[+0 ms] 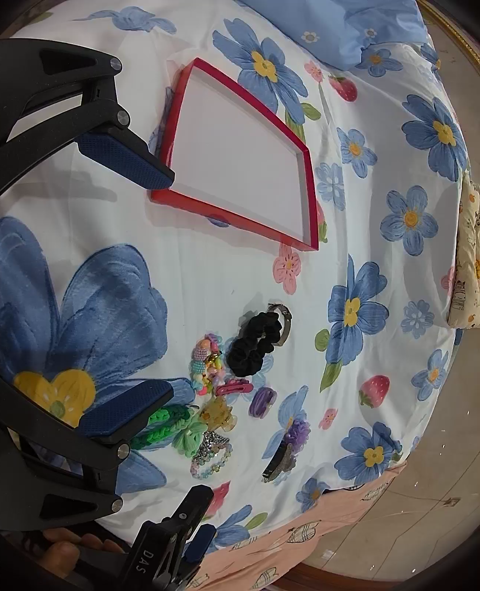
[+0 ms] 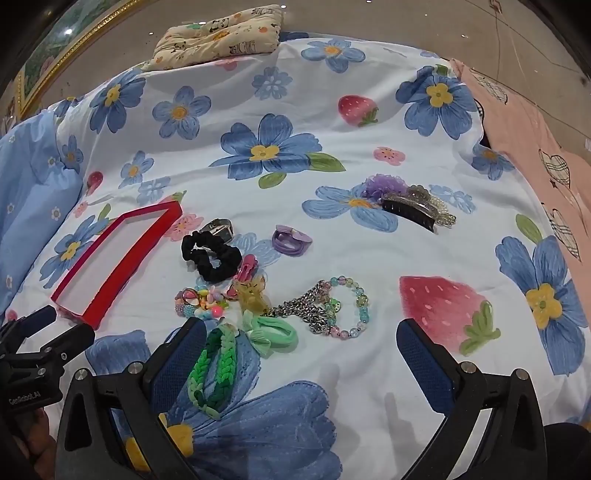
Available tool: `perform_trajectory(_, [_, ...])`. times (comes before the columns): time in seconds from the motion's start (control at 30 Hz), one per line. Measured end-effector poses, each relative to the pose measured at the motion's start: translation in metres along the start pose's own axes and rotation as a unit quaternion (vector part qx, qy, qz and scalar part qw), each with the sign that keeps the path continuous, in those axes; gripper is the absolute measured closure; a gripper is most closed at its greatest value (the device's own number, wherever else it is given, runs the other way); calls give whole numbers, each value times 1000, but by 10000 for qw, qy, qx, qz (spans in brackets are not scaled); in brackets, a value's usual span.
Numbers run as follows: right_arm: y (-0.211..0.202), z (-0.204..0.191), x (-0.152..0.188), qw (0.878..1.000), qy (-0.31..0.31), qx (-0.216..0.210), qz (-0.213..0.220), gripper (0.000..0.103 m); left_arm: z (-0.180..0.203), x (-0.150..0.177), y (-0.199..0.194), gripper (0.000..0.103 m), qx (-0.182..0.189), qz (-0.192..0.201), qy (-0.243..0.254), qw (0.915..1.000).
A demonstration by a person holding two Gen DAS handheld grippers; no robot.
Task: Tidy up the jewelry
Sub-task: 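Move both tools toward the pile of hair accessories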
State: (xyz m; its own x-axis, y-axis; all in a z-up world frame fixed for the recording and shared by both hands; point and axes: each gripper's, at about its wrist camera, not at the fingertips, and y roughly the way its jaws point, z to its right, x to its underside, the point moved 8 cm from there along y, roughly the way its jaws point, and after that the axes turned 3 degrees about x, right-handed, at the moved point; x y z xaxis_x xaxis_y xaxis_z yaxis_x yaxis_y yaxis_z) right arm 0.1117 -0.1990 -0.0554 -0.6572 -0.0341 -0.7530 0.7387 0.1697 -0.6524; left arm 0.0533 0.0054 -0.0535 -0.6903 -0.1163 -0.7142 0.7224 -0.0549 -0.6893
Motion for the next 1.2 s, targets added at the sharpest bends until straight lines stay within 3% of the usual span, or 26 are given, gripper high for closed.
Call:
perform_trajectory(0.5, [-3,-2,-3,9999,39,-98,110,0,-1,-4,-1,0,-87,53,39,9999])
perform_trajectory(0.9, [-16,-12,-9,9974,7,-535,487,0,3,-7,-4,0,-249,263,158,9992])
perform_trajectory(1.2, [-13,-15,-8,9972,-13,-597,451,0,3,-6,-4,0,-252,268,162,9992])
